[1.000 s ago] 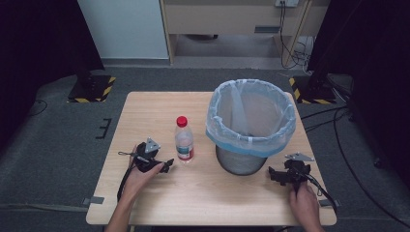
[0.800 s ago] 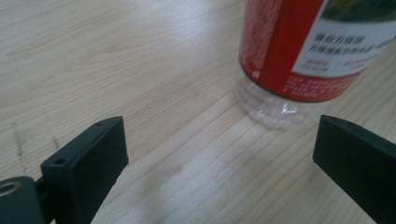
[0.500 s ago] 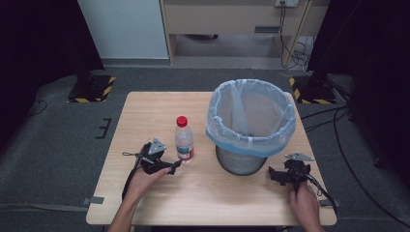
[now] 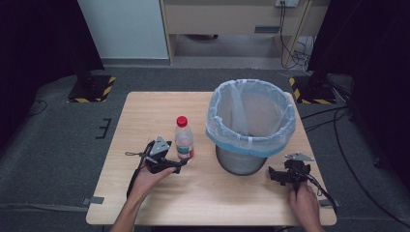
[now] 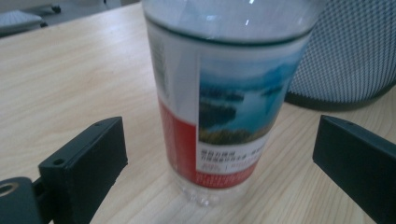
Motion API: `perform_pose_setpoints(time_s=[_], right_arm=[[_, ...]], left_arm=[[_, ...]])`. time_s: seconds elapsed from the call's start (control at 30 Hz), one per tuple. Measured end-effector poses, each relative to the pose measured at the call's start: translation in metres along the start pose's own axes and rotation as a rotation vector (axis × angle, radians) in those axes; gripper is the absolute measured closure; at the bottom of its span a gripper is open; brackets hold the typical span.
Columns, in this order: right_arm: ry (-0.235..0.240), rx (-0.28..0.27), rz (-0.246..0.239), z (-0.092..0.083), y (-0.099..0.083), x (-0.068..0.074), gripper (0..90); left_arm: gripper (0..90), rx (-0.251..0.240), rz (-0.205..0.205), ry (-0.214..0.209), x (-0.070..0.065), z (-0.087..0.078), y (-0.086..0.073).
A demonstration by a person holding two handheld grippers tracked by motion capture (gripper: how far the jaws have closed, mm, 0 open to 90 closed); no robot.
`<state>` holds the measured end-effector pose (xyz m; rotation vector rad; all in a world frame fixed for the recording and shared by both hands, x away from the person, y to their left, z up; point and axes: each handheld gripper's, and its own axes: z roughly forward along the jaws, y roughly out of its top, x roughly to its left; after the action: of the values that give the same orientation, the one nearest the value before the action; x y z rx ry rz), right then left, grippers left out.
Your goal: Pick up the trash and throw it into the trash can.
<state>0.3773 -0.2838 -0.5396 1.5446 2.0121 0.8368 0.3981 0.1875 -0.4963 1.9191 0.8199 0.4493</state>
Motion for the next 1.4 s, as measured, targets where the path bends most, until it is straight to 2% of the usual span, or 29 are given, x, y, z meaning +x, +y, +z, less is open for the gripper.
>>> perform_pose_setpoints(time_s=[0.17,0.23,0.33,0.6,0.7,0.8,1.0,1.03,1.07,1.1,1.13,1.4], right_arm=[[0.000,0.000,0.000,0.000,0.000,0.000,0.3],[0.000,0.000,0.000,0.000,0.000,0.000,0.3],[0.000,0.000,0.000,0.000,0.000,0.000,0.3],[0.000,0.000,0.000,0.000,0.000,0.000,0.3],[0.000,0.000,0.000,0.000,0.000,0.000,0.3],[0.000,0.000,0.000,0.000,0.000,0.000,0.3],[0.000,0.000,0.000,0.000,0.000,0.000,0.3],[0.000,0.000,0.000,0.000,0.000,0.000,0.3],[0.000,0.000,0.000,0.000,0.000,0.000,0.3],[0.000,0.000,0.000,0.000,0.000,0.000,0.3],[0.000,0.000,0.000,0.000,0.000,0.000,0.3],[0.000,0.000,0.000,0.000,0.000,0.000,0.3]], left_arm=[[3.0,-0.040,0.008,0.006,-0.002,0.002,0.003],[3.1,-0.050,0.036,0.015,-0.005,0.003,0.004],[3.8,-0.065,0.045,0.029,-0.006,0.005,0.005],[4.7,-0.128,-0.009,0.038,-0.004,0.012,0.008],[5.3,-0.131,-0.014,0.043,-0.003,0.013,0.008],[5.4,-0.113,-0.003,0.055,-0.003,0.015,0.007],[6.8,-0.116,0.002,0.035,-0.004,0.020,0.007],[14.8,-0.118,0.003,0.031,-0.005,0.021,0.007],[14.8,-0.124,0.007,0.028,-0.005,0.021,0.007],[19.7,-0.129,0.007,0.024,-0.005,0.021,0.008],[28.0,-0.139,0.007,0.026,-0.005,0.019,0.009],[28.5,-0.185,-0.035,0.002,0.001,0.008,0.012]])
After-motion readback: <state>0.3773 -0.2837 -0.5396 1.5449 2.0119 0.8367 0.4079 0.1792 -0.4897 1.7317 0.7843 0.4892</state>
